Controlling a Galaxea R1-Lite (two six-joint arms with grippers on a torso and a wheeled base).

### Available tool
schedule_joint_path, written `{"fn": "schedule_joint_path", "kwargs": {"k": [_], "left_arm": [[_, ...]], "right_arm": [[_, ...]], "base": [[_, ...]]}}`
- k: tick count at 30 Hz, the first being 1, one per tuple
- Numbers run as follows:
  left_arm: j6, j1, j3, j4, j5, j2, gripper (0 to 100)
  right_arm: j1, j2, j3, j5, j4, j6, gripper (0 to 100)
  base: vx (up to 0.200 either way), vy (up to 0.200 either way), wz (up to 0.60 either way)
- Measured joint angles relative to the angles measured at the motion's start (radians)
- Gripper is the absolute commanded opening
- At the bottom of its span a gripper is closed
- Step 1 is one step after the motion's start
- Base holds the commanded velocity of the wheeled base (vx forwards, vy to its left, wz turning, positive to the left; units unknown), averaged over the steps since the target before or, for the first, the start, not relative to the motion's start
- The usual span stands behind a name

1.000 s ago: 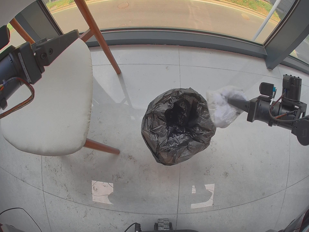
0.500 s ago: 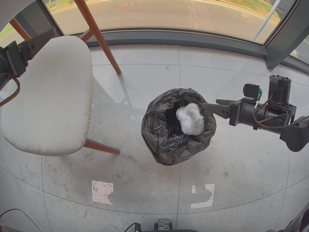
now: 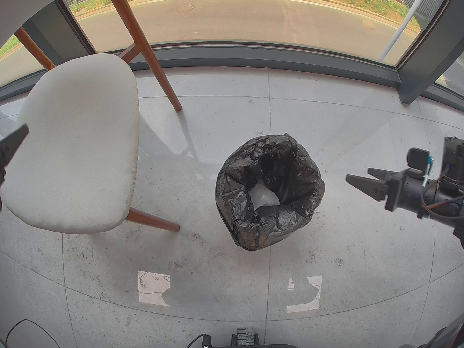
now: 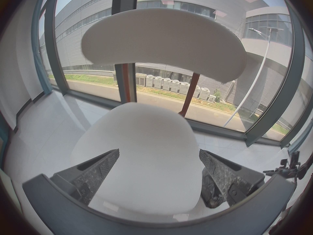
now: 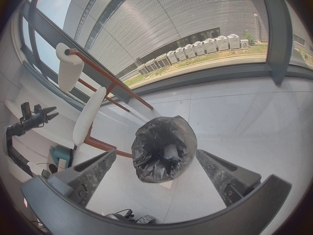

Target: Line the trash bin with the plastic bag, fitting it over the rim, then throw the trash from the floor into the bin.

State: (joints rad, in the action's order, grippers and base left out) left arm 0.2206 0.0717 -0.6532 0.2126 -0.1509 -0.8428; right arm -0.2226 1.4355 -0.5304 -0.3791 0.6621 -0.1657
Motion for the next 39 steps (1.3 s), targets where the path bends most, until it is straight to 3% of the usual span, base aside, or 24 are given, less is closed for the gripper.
{"fn": "schedule_joint_path", "kwargs": {"k": [9,15,20,24,28,33,39], "left_arm": [[0.012,-0.024,0.301,-0.017,0.020,0.250,100],[-0.020,-0.029,0.461,-0.060,0.041,0.427,100],[-0.047,-0.031,0.529,-0.114,0.059,0.546,100],[-0.076,-0.036,0.572,-0.138,0.081,0.630,100],[-0.145,-0.048,0.607,-0.164,0.109,0.705,100],[-0.246,-0.059,0.630,-0.198,0.125,0.768,100],[-0.217,-0.068,0.636,-0.214,0.151,0.813,100]], "right_arm": [[0.045,-0.411,0.294,0.043,-0.018,0.043,100],[0.083,-0.706,0.411,0.075,-0.177,0.066,100],[0.119,-0.945,0.453,0.134,-0.377,0.092,100],[0.156,-1.150,0.481,0.274,-0.494,0.105,100],[0.184,-1.297,0.501,0.358,-0.596,0.124,100],[0.205,-1.377,0.511,0.396,-0.650,0.140,100],[0.217,-1.411,0.513,0.412,-0.667,0.151,100]], "base": [[0.000,0.000,0.00],[0.000,0.000,0.00],[0.000,0.000,0.00],[0.000,0.000,0.00],[0.000,0.000,0.00],[0.000,0.000,0.00],[0.000,0.000,0.00]]}}
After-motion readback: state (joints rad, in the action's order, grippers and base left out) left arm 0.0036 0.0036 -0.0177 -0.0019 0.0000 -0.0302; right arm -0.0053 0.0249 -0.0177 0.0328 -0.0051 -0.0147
